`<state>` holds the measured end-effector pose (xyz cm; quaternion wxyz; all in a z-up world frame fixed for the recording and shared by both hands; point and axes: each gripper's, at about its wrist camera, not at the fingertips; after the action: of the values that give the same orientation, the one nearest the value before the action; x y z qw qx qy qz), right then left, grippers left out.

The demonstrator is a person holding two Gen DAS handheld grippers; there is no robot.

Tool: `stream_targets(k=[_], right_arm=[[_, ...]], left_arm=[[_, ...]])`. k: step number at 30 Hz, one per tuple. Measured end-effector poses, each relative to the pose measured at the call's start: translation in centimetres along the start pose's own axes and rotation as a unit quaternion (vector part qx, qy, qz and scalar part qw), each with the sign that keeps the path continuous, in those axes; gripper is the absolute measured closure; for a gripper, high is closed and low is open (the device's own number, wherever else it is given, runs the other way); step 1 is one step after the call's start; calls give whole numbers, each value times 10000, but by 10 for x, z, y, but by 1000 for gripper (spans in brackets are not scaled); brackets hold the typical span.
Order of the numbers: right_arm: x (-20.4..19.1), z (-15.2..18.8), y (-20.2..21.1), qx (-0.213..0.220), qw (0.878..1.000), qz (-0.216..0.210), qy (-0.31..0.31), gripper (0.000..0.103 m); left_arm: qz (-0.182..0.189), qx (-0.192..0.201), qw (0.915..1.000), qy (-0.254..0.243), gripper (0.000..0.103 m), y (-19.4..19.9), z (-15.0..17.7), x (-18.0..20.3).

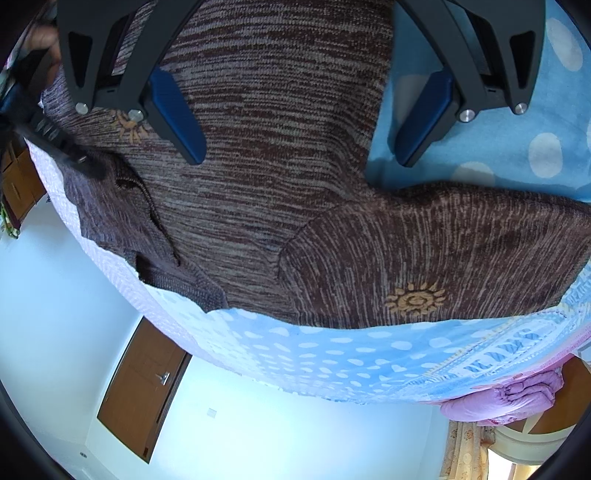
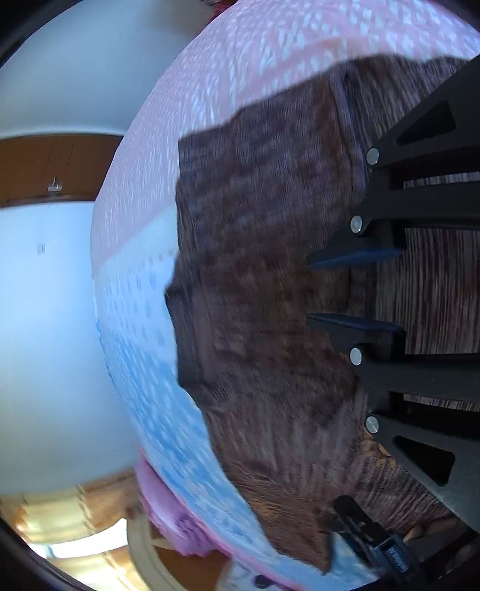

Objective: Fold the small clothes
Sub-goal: 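Fold the held sleeve and side across the sweater body with the right gripper, then release, then grasp the other sleeve with the left gripper and lift it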

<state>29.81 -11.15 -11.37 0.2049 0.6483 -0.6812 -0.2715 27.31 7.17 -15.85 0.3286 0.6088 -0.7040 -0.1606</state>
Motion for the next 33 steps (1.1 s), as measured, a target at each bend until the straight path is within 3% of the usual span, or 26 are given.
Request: stream_targets(k=[1,6,10,12,16,19,22,27,29,31,33], right_arm=[[-6,4,-5,4,9997,96,203,69],[-6,10,0,92,9998,92,147,65],[-6,15,7,149,9999,-37,28,62],[-6,16,6,160,9998,-79,46,59],[-10,18,8,164,9997,-126,122,51],[-10,19,9,173,9997,-115,140,51],[-8,19,11,181,9997,-145,106,51],[-9,19,10,181,9997,-141,111,51],[-8,19,10,181,9997,-142,110,51],[-8,19,10,182,9997,-143,109,51],[-8,19,10,183,9997,-144,110,51]], left_arm=[[-19,-26,10000,-23,0,0,0,0],[-115,-118,9999,0,0,7,-2,-4],[-625,241,9965,506,0,45,-6,-44],[-879,624,9892,994,0,69,-13,-79],[-1542,1202,9652,1738,1,98,-31,-143],[-1688,930,9584,2104,10,89,-39,-178],[-1488,569,9544,2523,20,69,-36,-198],[-1462,719,9491,2696,20,62,-35,-197],[-1474,754,9449,2824,27,59,-37,-197],[-1534,765,9436,2833,57,54,-39,-198],[-1555,702,9459,2760,79,48,-40,-199]])
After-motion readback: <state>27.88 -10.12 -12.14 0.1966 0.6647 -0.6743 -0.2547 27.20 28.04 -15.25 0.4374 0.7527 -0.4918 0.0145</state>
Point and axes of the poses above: each gripper's, at about its wrist camera, not at the fingertips, and y roughly against the way its jaws point, x to its right, z to its underside, and after that the axes turned 6 degrees about x, right-handed
